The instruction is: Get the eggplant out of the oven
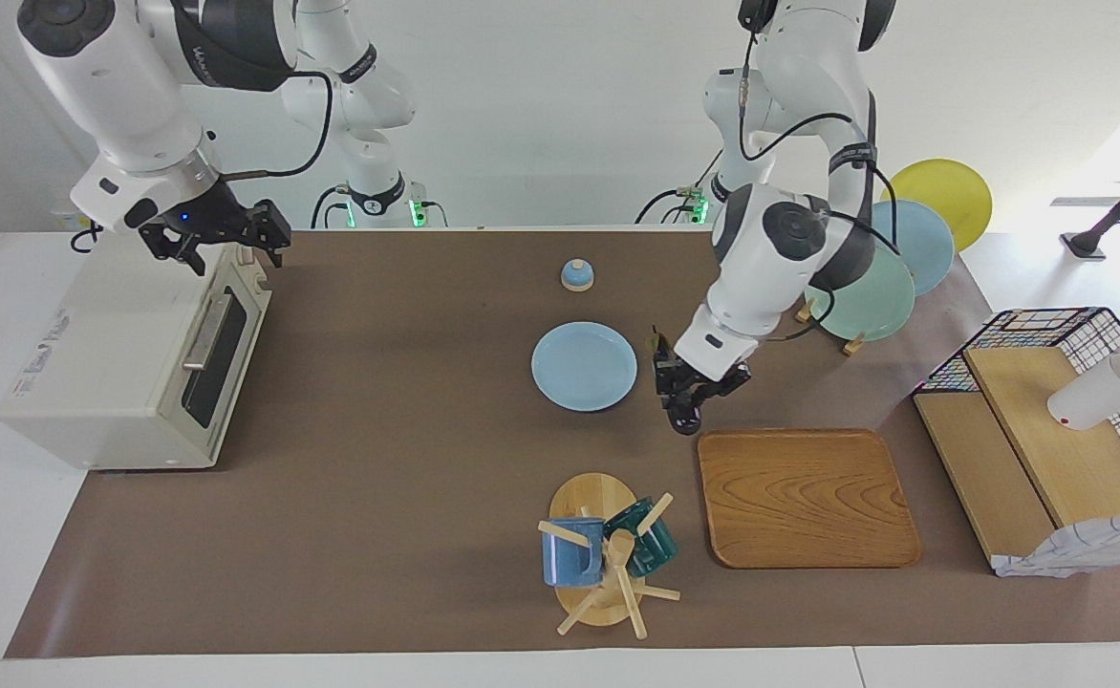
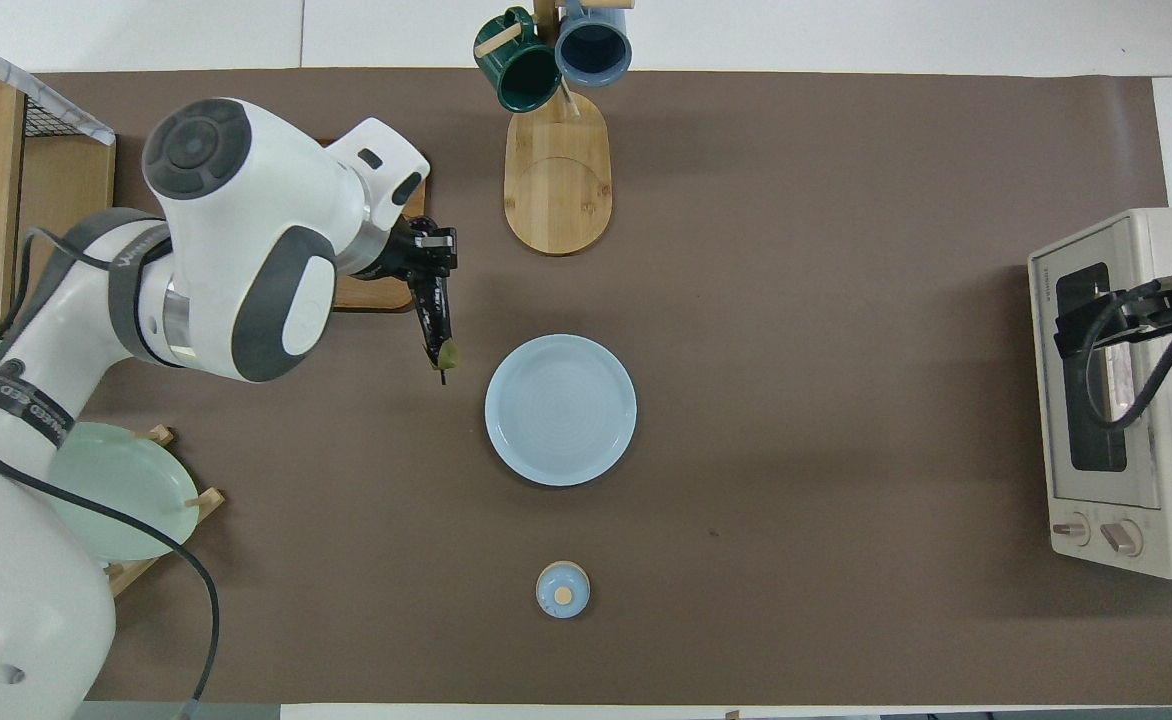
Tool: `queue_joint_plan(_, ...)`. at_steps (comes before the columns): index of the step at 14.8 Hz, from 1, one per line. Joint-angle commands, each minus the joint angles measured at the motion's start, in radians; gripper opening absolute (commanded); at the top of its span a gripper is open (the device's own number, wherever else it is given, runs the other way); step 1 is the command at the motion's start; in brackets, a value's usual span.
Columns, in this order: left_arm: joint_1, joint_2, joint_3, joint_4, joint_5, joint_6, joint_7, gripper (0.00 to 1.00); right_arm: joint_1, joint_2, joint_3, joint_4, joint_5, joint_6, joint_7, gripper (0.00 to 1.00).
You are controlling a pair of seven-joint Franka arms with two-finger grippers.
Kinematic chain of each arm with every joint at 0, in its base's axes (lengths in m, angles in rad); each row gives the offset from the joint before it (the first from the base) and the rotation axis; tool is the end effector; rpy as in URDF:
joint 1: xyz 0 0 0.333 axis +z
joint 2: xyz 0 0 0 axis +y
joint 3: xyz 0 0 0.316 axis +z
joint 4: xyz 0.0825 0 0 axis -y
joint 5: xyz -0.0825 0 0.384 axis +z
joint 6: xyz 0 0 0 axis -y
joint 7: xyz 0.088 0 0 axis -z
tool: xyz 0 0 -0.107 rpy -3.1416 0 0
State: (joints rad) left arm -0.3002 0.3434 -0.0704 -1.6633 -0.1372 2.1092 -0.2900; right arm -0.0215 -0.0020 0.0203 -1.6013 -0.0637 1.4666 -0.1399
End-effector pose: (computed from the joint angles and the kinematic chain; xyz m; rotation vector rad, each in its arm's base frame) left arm 0.6198 -0.2426 0.4190 2.9704 -0.0162 0.0747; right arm 0.5411 -0.0080 0.6032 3.0730 0.2097 -0.2111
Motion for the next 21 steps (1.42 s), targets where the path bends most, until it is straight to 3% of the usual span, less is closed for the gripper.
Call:
queue_joint_plan(1,0.101,0.095,-0.008,0.120,0.025,-0.031,0.083,0.00,0.014,-0.044,-0.019,-0.055,0.018,0.014,0.032,1.00)
queue_joint_plan(6,0.179,0.301,-0.005,0.315,0.113,-0.009,0.182,0.00,0.034,-0.036,-0.059,-0.049,0.025,0.023,0.037,1.00)
queue_joint_plan(14,0.201,0.296,-0.005,0.234,0.130,0.109,0.268,0.00,0.006,-0.038,-0.071,-0.060,0.025,0.024,0.033,1.00)
queue_joint_plan(15,0.202,0.296,-0.005,0.235,0.128,0.106,0.268,0.43,0.008,-0.038,-0.069,-0.060,0.025,0.024,0.033,1.00)
queue_joint_plan(16,0.204,0.295,-0.005,0.238,0.128,0.095,0.270,0.99,0.008,-0.038,-0.069,-0.060,0.025,0.024,0.033,1.00)
queue_joint_plan(21,0.227,0.250,-0.003,0.283,0.090,-0.040,0.262,1.00,0.008,-0.039,-0.069,-0.060,0.025,0.024,0.033,1.00)
